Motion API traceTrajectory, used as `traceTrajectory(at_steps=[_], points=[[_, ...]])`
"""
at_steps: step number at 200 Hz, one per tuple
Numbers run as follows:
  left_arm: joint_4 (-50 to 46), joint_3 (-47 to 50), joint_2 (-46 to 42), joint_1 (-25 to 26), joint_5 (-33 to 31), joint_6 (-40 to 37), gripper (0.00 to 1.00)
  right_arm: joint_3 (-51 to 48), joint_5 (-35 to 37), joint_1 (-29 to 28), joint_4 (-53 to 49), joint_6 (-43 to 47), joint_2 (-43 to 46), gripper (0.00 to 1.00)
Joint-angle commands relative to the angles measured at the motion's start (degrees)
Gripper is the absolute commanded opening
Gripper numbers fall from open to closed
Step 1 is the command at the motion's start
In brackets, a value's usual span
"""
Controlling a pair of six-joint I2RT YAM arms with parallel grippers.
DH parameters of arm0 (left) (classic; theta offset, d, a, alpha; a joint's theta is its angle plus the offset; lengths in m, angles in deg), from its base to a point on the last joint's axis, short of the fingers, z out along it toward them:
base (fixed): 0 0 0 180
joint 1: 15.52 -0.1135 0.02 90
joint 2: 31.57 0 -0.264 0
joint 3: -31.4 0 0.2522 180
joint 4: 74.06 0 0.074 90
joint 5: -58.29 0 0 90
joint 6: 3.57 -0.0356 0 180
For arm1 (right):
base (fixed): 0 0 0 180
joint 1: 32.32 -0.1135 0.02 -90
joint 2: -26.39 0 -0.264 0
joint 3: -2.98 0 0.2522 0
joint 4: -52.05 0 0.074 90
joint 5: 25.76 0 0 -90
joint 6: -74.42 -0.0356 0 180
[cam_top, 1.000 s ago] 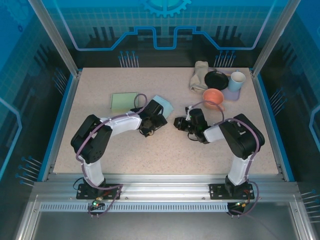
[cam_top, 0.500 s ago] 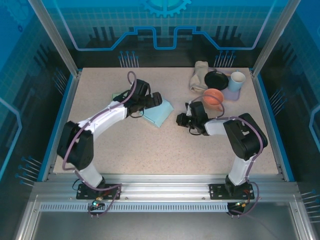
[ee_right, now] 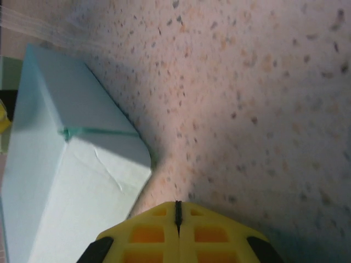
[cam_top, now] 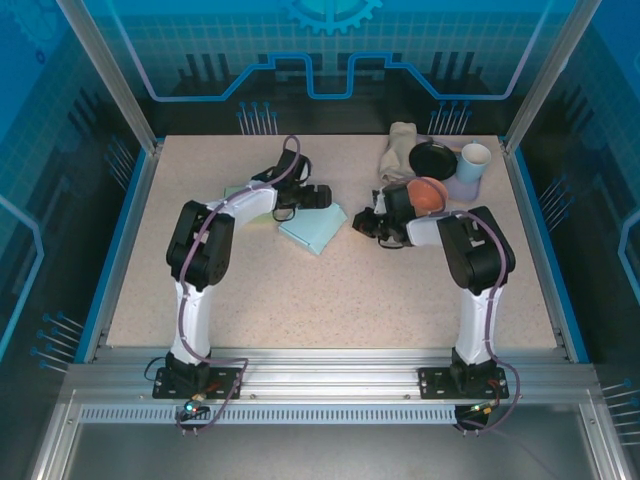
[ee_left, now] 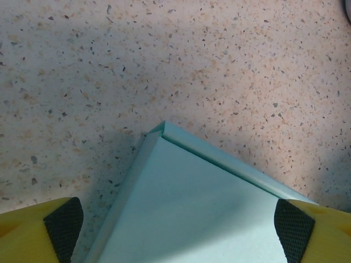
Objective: Fold the paper box
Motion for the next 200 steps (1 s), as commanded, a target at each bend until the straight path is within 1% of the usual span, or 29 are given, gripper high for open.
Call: traceTrajectory(at_steps=[1,22,36,62,95,129,162,184,200], points=[[0.36,-3.70,1.74,-0.23,3.71,-1.90,0.94,2.47,-3.50,1.06,-1.34,-2.03,-4.10,0.00],[-0.25,-4.53,3.33,-0.23,4.11,-1.45,0.93,3.30,-3.94,0.85,-1.85,-2.26,-5.29,0.00],[-0.09,-4.51,4.06,-0.08,6.56,-0.64,0.91,3.48,-3.73,0.73,-2.21,-2.25,-5.69,0.00],[1.59,-3.18,4.48,0.86,10.43,1.54,0.90,4.11,-3.58,0.47,-3.18,-2.22,-6.42,0.00],[4.23,-0.36,3.03,2.42,15.45,4.87,0.90,4.62,-3.63,0.51,-4.14,-1.61,-6.81,0.00],[8.87,2.87,1.80,4.99,23.34,10.36,0.89,4.89,-4.00,0.42,-4.33,-1.25,-6.90,0.00],[13.62,5.60,1.15,8.82,28.21,14.88,0.89,4.37,-4.38,0.05,-3.71,-0.95,-6.50,0.00],[14.12,4.84,1.19,11.12,29.67,16.19,0.89,4.53,-4.20,-0.26,-4.43,-0.42,-6.12,0.00],[11.28,3.28,1.04,11.63,27.28,15.56,0.89,4.43,-3.90,-0.35,-5.07,-0.02,-5.32,0.00]])
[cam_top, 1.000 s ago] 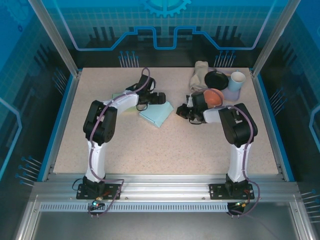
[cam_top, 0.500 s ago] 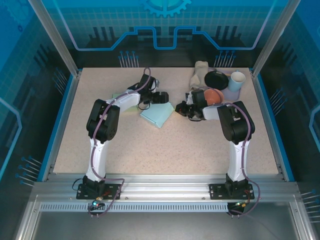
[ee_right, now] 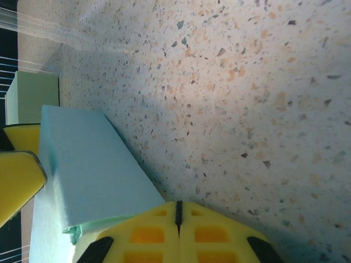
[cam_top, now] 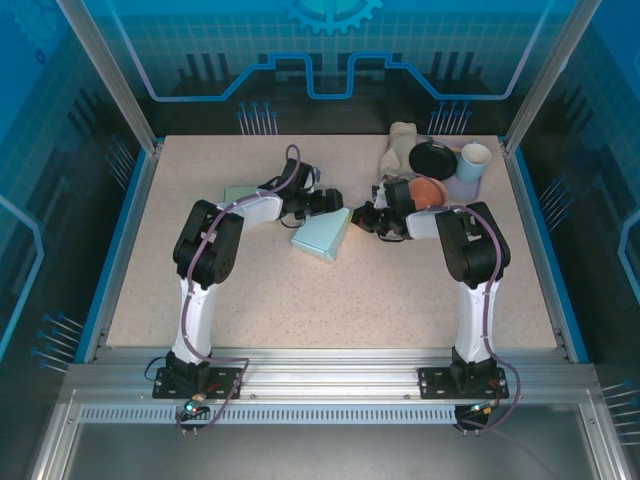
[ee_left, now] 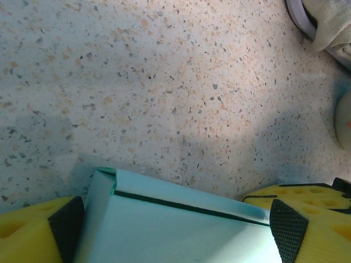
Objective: Fold the paper box
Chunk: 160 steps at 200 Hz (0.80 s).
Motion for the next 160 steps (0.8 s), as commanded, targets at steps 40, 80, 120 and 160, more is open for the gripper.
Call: traceTrajectory(at_steps=[40,80,120,160], points=[[-9.27,-2.24,-3.59,5.54,-0.47,4.53,0.90,-3.56,4.54,-1.15,-5.69,3.98,4.30,0.00],[-9.83,2.90,-8.10,1.04,-4.64,6.84,0.93,-7.94,10.29,-0.40,-11.21,7.13,10.89,0.00],[-9.49,11.95,-16.13,-0.08,-7.95,8.52,0.95,-17.94,9.69,-0.45,-11.86,9.03,19.74,0.00],[-1.69,26.83,-22.31,1.20,-4.93,12.24,0.95,-28.61,7.58,-4.12,-5.56,5.05,26.01,0.00]])
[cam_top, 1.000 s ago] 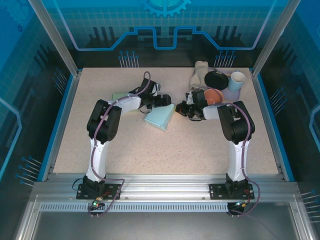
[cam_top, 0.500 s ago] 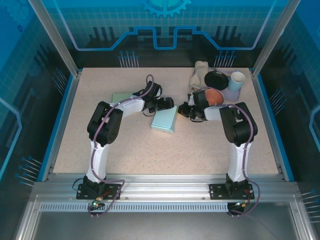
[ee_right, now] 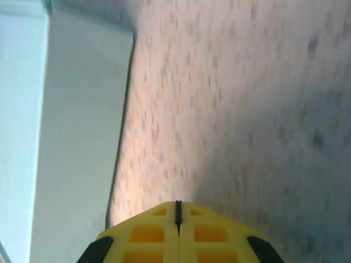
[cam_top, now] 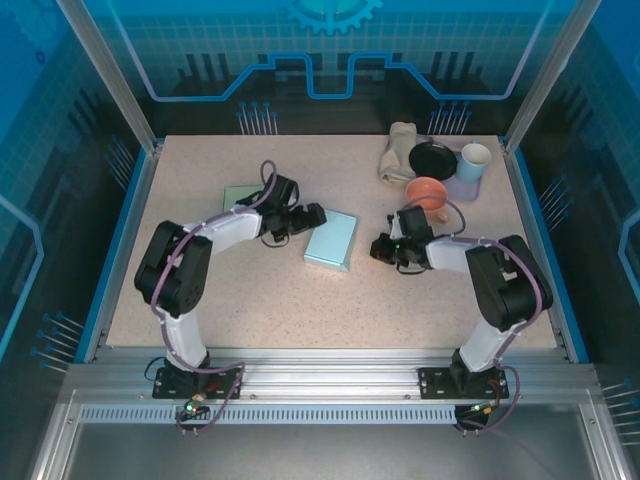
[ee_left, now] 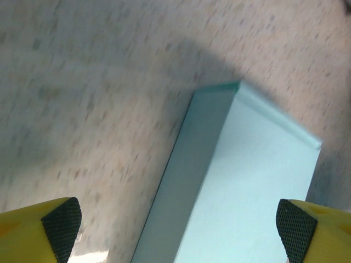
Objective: Fold the paper box
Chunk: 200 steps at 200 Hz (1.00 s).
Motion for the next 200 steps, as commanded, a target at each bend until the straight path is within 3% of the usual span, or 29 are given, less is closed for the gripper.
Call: traceTrajectory(at_steps=[1,29,107,200], points=[[4.11,6.83,-2.55,1.23,1.55,3.50,0.95,-5.21,-1.79,-2.60,3.70,-2.43,2.53,0.00],[9.17,11.77,-3.57,2.12,2.34,5.11,0.94,-7.43,-4.10,-5.76,8.63,-5.20,1.73,0.00],[8.98,11.58,-1.41,5.29,1.48,6.69,0.94,-6.09,-5.30,-9.50,15.57,-9.90,-5.65,0.00],[7.52,11.78,-1.99,10.05,-1.25,9.83,0.94,-7.59,-1.49,-12.66,12.25,-10.28,0.61,0.00]])
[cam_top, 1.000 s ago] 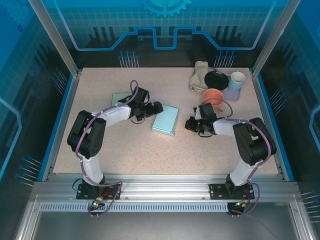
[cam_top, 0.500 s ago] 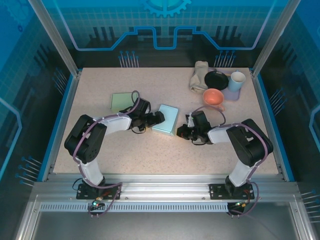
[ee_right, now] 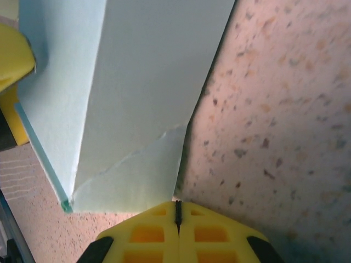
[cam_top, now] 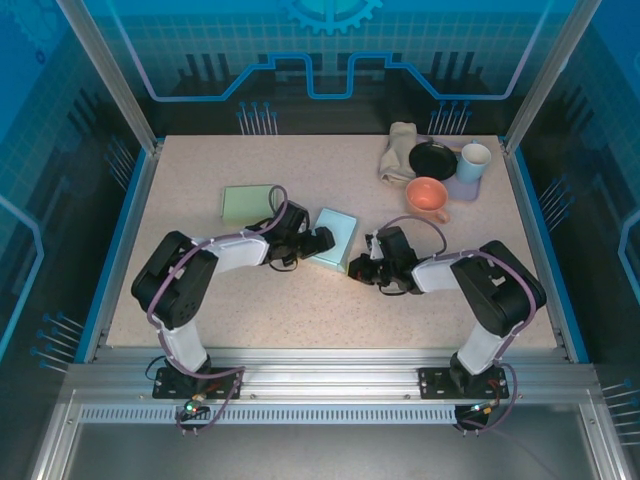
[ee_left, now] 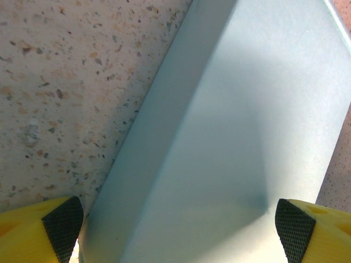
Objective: Fold the paper box
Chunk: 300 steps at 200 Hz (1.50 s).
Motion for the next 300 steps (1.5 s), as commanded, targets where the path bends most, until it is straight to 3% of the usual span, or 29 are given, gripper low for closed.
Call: traceTrajectory(at_steps=[1,54,102,134,157,187,204,216,227,256,300], points=[[-2.10,0.51,0.90,2.66,1.77,2.48,0.94,0.19,1.61,-1.57,-2.37,-0.52,0.68,0.00],[-0.16,-0.88,3.31,5.87,5.13,4.94,0.94,1.73,0.37,-2.86,5.27,-1.86,-4.00,0.00],[3.36,-2.02,4.49,9.60,8.69,9.09,0.94,2.15,1.53,-7.46,13.59,-4.83,-5.08,0.00],[-2.77,-3.24,1.27,8.05,2.35,6.31,0.94,0.57,5.09,-9.04,14.88,-5.79,-3.09,0.00],[-6.42,-2.56,-1.64,2.68,-1.50,5.06,0.94,-0.73,10.18,-9.02,6.55,-2.04,1.68,0.00],[-8.45,1.99,-7.59,-4.19,-7.26,5.90,0.95,1.39,21.07,-9.02,-12.95,8.23,10.46,0.21],[-7.45,5.01,-10.94,-4.30,-8.25,6.45,0.95,5.04,26.79,-8.89,-21.49,14.89,14.14,0.34],[-6.33,7.29,-13.02,-3.99,-7.86,7.73,0.95,8.22,29.95,-8.60,-25.31,19.53,15.52,0.51],[-4.23,9.98,-14.84,-3.36,-7.14,9.49,0.95,11.34,30.98,-7.92,-27.63,24.27,15.65,0.57],[2.41,15.11,-17.92,1.88,-7.34,14.73,0.94,22.65,24.48,-3.96,-31.31,35.35,9.75,0.60],[9.14,17.24,-18.10,6.60,-12.68,22.15,0.89,36.04,16.21,1.43,-34.59,41.28,-3.21,0.63]])
